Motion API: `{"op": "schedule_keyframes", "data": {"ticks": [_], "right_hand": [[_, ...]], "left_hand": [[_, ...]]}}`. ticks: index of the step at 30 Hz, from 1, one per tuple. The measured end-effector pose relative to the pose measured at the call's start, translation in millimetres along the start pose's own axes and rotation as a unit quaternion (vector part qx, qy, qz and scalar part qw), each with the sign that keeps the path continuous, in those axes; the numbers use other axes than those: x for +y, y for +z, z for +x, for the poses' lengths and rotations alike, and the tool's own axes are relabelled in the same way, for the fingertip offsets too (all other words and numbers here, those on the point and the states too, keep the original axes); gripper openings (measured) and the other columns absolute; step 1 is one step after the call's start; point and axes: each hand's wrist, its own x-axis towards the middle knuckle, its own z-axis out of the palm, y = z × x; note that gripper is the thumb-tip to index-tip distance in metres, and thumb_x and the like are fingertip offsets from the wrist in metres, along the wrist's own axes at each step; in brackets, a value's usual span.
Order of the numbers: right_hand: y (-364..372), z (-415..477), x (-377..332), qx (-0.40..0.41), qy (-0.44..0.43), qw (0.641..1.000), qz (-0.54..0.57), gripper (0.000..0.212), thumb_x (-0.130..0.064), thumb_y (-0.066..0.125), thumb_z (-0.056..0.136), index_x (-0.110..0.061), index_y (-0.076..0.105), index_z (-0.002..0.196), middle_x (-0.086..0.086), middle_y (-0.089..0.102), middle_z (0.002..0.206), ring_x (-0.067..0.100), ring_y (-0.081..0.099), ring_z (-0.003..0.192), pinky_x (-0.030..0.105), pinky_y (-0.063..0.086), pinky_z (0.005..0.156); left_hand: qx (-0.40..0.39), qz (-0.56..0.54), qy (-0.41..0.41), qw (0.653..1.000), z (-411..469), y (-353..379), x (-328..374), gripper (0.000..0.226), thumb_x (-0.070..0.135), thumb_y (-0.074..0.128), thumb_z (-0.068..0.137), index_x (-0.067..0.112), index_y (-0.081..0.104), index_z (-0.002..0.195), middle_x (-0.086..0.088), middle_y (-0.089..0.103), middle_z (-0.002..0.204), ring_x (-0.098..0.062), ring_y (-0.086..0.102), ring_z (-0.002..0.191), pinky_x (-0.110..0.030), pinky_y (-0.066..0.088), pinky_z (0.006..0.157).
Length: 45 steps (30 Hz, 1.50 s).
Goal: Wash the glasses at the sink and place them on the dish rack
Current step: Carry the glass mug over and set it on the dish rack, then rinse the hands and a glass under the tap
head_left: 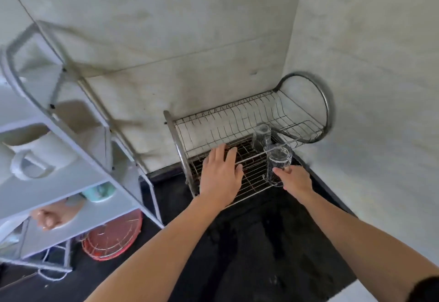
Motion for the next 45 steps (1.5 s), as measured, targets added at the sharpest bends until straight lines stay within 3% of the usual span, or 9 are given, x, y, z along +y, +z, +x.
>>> {"op": "schedule_keyframes", "data": {"ticks": [2,7,14,18,20,22,27,32,45], "right_hand": [[-3.6,26.4,1.7,-0.016,0.0,1.0,0.0,0.053,-0.045,0.065,0.088,-0.013,0.037,0.056,0.011,0.052,0.06,0.032,0.066,0.066,0.037,0.049,0.065],[1.2,70.4,9.3,-0.06,0.005,0.998,0.016,0.053,-0.04,0.071,0.084,-0.015,0.033,0.058,0.011,0.043,0.059,0.031,0.054,0.058,0.034,0.037,0.058],[1.2,79.9,15.3,-0.097,-0.019,0.995,0.027,0.049,-0.038,0.069,0.086,-0.014,0.037,0.059,0.005,0.048,0.061,0.021,0.051,0.062,0.035,0.042,0.069],[-14.1,68.2,7.6,-0.093,-0.036,0.992,-0.077,0.032,-0.039,0.066,0.088,-0.009,0.057,0.09,0.005,0.059,0.092,0.027,0.055,0.084,0.035,0.041,0.071],[-19.3,53.8,5.9,-0.032,-0.066,0.99,-0.121,0.044,-0.034,0.068,0.086,-0.009,0.055,0.12,0.011,0.058,0.118,0.032,0.055,0.107,0.041,0.047,0.083],[-18.4,31.9,3.2,0.017,-0.123,0.982,-0.143,0.053,-0.029,0.067,0.086,-0.01,0.049,0.132,0.012,0.05,0.135,0.034,0.045,0.125,0.046,0.046,0.093],[11.8,-65.7,-19.7,-0.047,-0.21,0.961,-0.172,0.041,-0.034,0.059,0.092,-0.021,0.051,0.13,0.002,0.062,0.121,0.025,0.058,0.109,0.036,0.046,0.076],[79.2,-193.8,-37.3,-0.197,-0.329,0.895,-0.23,0.028,-0.038,0.059,0.093,-0.026,0.057,0.118,-0.006,0.068,0.117,0.021,0.063,0.102,0.032,0.049,0.078],[241.3,-475.1,-145.0,-0.333,-0.57,0.712,-0.241,0.029,-0.039,0.056,0.092,-0.025,0.058,0.118,-0.005,0.066,0.116,0.023,0.06,0.105,0.033,0.047,0.082]], "left_hand": [[-0.013,0.05,-0.036,0.998,5.8,13.1,3.1,0.05,0.041,0.032,0.101,0.018,0.035,0.146,-0.007,0.034,0.151,-0.026,0.032,0.139,-0.043,0.024,0.114],[0.021,0.109,-0.055,0.992,8.2,23.7,6.3,0.043,0.04,0.034,0.098,0.018,0.057,0.127,-0.006,0.056,0.135,-0.026,0.051,0.126,-0.046,0.04,0.103],[0.062,0.113,-0.029,0.991,7.2,27.8,4.2,0.04,0.037,0.039,0.095,0.015,0.063,0.119,-0.005,0.063,0.122,-0.026,0.059,0.114,-0.044,0.047,0.095],[0.061,0.092,-0.033,0.993,2.2,19.4,7.0,0.044,0.039,0.038,0.094,0.015,0.061,0.123,-0.005,0.062,0.124,-0.026,0.058,0.117,-0.045,0.046,0.097],[0.091,0.067,-0.027,0.993,-12.1,11.3,9.1,0.043,0.036,0.04,0.092,0.014,0.061,0.122,-0.007,0.061,0.125,-0.028,0.055,0.118,-0.046,0.045,0.099],[0.126,0.048,-0.016,0.991,-38.6,2.9,8.7,0.038,0.031,0.044,0.091,0.013,0.061,0.12,-0.007,0.06,0.123,-0.027,0.053,0.117,-0.043,0.044,0.098],[0.091,0.044,-0.092,0.991,-150.5,-19.8,-24.4,0.028,0.02,0.051,0.089,0.012,0.062,0.114,-0.004,0.062,0.105,-0.025,0.06,0.096,-0.037,0.05,0.077],[-0.015,0.098,-0.277,0.956,-300.4,-51.0,-76.0,0.027,0.027,0.041,0.096,0.016,0.056,0.115,-0.002,0.055,0.113,-0.026,0.055,0.105,-0.038,0.045,0.081],[0.102,0.096,-0.531,0.836,-598.8,-142.9,-152.6,0.022,0.027,0.042,0.098,0.015,0.057,0.11,-0.002,0.059,0.107,-0.022,0.06,0.092,-0.032,0.051,0.074]]}}
